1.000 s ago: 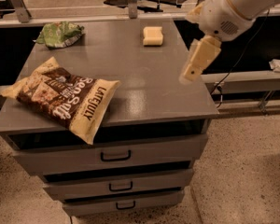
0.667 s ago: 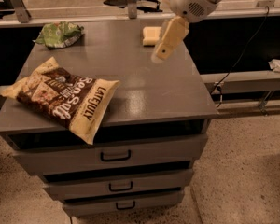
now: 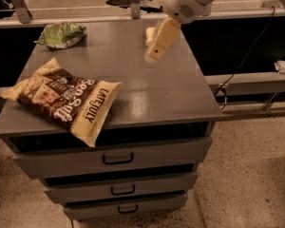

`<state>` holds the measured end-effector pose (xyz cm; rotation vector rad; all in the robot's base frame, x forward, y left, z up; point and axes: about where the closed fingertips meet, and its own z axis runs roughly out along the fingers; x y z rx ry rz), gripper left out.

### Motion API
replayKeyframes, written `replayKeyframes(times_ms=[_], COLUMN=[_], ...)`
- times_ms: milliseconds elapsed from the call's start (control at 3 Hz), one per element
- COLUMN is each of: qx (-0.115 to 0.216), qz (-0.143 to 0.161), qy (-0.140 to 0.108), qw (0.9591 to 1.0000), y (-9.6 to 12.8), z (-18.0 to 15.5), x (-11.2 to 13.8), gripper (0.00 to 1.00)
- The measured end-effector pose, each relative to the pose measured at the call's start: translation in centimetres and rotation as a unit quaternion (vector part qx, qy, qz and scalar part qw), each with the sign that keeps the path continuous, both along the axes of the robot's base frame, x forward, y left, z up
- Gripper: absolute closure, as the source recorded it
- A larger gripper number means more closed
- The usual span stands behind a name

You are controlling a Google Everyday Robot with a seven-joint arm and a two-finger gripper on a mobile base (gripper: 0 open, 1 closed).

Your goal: Move green jalapeno chip bag near sponge

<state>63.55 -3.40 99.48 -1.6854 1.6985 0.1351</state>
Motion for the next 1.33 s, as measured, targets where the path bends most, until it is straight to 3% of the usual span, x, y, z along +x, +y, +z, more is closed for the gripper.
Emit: replayKeyframes(times_ms=[333, 667, 1000, 1333], qx=[0.019, 0.047, 0.079, 0.14], qz=[0.004, 0.021, 0.013, -0.005], qy=[-0.011, -0.006, 0.006, 0.026], qw=[0.9997, 0.9987, 0.9967, 0.9898], y=[4.1, 9.3, 13.7, 17.8], z=[-1.9, -4.3, -7.3, -9.0], x=[5.6, 10.5, 14.6, 17.6], gripper=[0.0, 0.0, 0.0, 0.0])
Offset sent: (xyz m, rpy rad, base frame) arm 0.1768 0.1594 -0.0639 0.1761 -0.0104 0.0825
